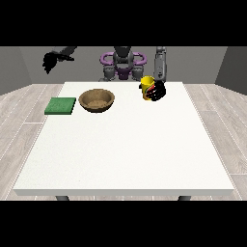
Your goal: Pick the cup and pour the ball into the bowl, then pick the bowl and place it on the pad
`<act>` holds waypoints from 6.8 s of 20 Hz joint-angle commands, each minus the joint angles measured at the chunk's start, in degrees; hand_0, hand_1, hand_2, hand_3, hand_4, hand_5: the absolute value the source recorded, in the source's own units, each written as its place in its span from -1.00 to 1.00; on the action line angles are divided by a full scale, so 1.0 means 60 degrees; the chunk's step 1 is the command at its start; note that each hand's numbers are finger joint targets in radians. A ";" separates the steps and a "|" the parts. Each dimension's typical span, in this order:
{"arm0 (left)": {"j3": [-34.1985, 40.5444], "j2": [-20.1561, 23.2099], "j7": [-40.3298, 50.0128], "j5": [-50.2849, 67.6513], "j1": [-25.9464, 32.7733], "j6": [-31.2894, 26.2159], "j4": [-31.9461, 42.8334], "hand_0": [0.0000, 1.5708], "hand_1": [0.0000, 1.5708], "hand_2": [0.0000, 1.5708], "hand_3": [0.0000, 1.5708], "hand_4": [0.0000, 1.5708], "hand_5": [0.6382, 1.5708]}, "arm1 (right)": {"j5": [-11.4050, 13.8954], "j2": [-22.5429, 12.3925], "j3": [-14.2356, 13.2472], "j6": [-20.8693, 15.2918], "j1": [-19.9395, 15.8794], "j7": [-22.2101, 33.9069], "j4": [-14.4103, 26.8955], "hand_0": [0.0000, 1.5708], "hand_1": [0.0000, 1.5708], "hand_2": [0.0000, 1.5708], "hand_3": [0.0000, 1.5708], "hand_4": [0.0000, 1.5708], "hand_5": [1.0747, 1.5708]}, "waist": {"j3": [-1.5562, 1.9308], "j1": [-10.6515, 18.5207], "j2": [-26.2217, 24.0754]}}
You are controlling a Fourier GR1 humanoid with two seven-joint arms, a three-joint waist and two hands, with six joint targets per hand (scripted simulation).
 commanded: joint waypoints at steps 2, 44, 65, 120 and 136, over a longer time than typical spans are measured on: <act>-0.0589 0.1879 0.2221 -0.1342 -0.0927 0.0360 0.0074 0.83 0.83 1.00 1.00 1.00 0.46 | 0.0050 0.0164 0.0142 0.0127 0.0295 0.0088 0.0432 -1.00 -1.00 -1.00 -1.00 -1.00 0.99 | -0.0002 0.0184 -0.0961; -0.9180 -0.0453 1.1413 -1.3548 -0.6029 -0.2687 0.1622 0.86 0.86 1.00 1.00 0.92 0.16 | -0.0049 -0.0770 -0.0428 0.1303 -0.0591 -0.0939 0.3127 -1.00 -1.00 -1.00 -1.00 -1.00 1.00 | -0.0037 -0.0304 -0.1297; -0.2134 -0.1030 0.9627 -0.3792 -0.2254 0.1340 -0.2721 -1.00 -1.00 -1.00 -1.00 -1.00 0.94 | -0.0298 0.0021 -0.0466 0.0327 -0.0776 -0.0316 0.2738 -1.00 -1.00 -1.00 -1.00 -0.58 0.99 | -0.0291 0.0920 -0.0090; -0.0432 0.0338 0.5227 0.1684 0.1664 -0.3637 -0.4616 -1.00 -1.00 -1.00 -1.00 0.27 0.66 | 0.3719 0.0706 0.2442 -0.6697 -0.3332 0.3763 0.5687 1.00 1.00 1.00 0.13 0.03 0.98 | -0.0074 0.1414 -0.1924; 0.0645 0.1665 0.4817 0.2625 0.1171 -0.4925 -0.5492 -1.00 -1.00 -1.00 -1.00 0.60 0.85 | 0.2601 -0.1998 0.0503 -0.4533 -0.3314 0.3182 0.5306 1.00 1.00 1.00 -0.72 0.12 1.00 | -0.0038 0.1829 -0.0067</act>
